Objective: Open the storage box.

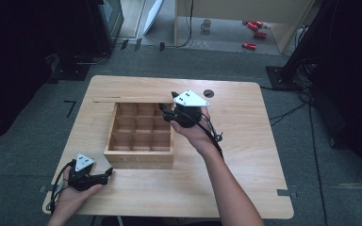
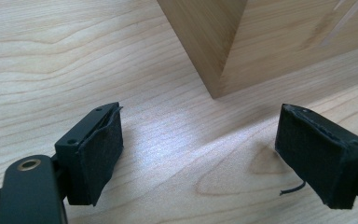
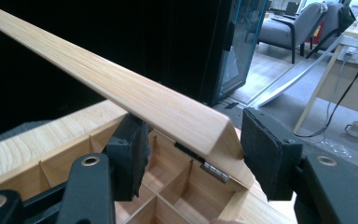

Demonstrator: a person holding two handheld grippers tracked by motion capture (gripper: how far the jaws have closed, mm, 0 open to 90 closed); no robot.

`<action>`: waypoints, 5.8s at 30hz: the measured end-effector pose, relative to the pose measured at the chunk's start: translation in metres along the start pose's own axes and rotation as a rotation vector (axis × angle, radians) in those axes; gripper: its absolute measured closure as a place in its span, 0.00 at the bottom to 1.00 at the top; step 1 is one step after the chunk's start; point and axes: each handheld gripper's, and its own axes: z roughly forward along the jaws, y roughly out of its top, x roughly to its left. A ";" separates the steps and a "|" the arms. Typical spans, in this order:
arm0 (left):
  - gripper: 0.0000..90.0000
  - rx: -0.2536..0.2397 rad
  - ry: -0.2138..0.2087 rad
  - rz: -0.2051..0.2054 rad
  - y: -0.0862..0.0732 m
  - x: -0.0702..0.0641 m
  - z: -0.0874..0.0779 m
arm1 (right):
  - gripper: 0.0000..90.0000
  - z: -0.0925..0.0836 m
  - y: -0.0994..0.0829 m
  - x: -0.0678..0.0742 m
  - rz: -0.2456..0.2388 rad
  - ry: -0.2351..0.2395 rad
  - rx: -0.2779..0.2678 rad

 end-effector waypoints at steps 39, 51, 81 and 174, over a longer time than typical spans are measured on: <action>0.18 -0.001 -0.003 0.000 0.002 -0.001 0.003 | 0.72 0.039 0.043 -0.058 0.075 -0.020 -0.038; 0.18 0.000 0.001 0.002 0.003 -0.001 0.003 | 0.74 0.058 0.054 -0.067 0.079 -0.073 -0.012; 0.18 0.005 0.023 0.009 0.003 -0.002 0.004 | 0.74 0.101 0.067 -0.095 0.225 -0.121 0.032; 0.18 0.006 0.030 0.012 0.004 -0.003 0.005 | 0.11 -0.065 -0.058 -0.094 0.261 -0.265 0.127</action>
